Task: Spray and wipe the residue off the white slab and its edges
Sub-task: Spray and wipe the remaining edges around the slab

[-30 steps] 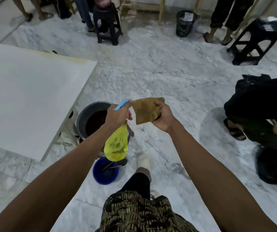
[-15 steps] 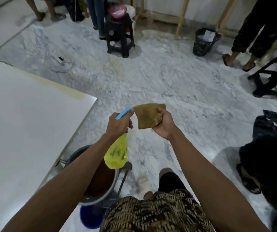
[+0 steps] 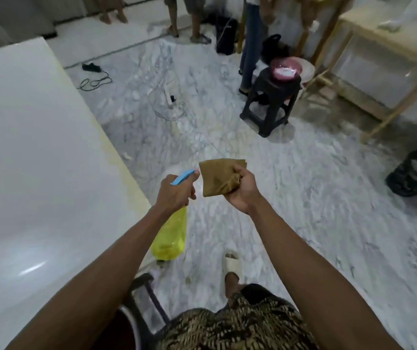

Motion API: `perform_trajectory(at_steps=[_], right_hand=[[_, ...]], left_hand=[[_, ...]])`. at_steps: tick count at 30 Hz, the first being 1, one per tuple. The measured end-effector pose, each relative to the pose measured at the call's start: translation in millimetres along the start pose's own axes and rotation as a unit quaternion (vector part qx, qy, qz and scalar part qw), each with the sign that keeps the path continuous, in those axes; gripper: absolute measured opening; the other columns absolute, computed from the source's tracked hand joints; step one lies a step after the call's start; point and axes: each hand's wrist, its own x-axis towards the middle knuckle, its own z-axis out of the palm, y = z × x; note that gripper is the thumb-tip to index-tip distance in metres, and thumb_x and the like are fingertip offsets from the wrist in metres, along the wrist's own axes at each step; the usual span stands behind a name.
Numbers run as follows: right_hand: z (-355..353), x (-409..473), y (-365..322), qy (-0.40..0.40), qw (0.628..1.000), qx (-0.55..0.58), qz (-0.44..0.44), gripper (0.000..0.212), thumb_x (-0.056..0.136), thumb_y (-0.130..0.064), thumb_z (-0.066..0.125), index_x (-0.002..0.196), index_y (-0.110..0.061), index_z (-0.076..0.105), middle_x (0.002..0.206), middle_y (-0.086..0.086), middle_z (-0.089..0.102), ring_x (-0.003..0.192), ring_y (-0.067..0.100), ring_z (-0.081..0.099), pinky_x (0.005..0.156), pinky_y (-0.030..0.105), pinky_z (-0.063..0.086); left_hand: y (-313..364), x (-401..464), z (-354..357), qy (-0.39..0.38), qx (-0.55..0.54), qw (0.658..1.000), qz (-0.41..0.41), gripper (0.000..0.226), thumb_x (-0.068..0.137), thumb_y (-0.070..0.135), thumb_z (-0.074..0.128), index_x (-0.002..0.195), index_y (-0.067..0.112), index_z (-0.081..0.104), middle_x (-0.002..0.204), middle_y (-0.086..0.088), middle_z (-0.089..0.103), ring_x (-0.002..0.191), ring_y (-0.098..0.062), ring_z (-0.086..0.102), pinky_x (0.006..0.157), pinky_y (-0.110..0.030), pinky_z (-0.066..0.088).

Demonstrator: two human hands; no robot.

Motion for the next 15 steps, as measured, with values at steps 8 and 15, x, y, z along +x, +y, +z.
perform_trajectory(at_steps=[8, 15], right_hand=[[89.4, 166.7, -91.4, -0.071, 0.989, -0.077, 0.104, 0.04, 0.1, -0.03, 0.045, 0.129, -0.007, 0.058, 0.122, 0.012, 0.068, 0.109, 0.024, 0.064, 0.088, 0.034, 0.052], [188.7, 283.2, -123.0, -0.116, 0.971, -0.128, 0.163, 0.04, 0.099, -0.029, 0.047, 0.13, -0.007, 0.059, 0.126, 0.012, 0.066, 0.108, 0.026, 0.062, 0.097, 0.037, 0.049]], left_hand=[[60.6, 129.0, -15.9, 0.126, -0.081, 0.985, -0.083, 0.064, 0.101, 0.057, 0.062, 0.069, 0.003, 0.073, 0.067, -0.011, 0.076, 0.048, -0.015, 0.06, 0.053, -0.026, 0.053], [89.5, 221.3, -76.2, 0.198, -0.123, 0.966, -0.112, 0.06, 0.101, 0.051, 0.065, 0.071, 0.0, 0.071, 0.074, -0.019, 0.076, 0.052, -0.012, 0.066, 0.056, -0.03, 0.051]])
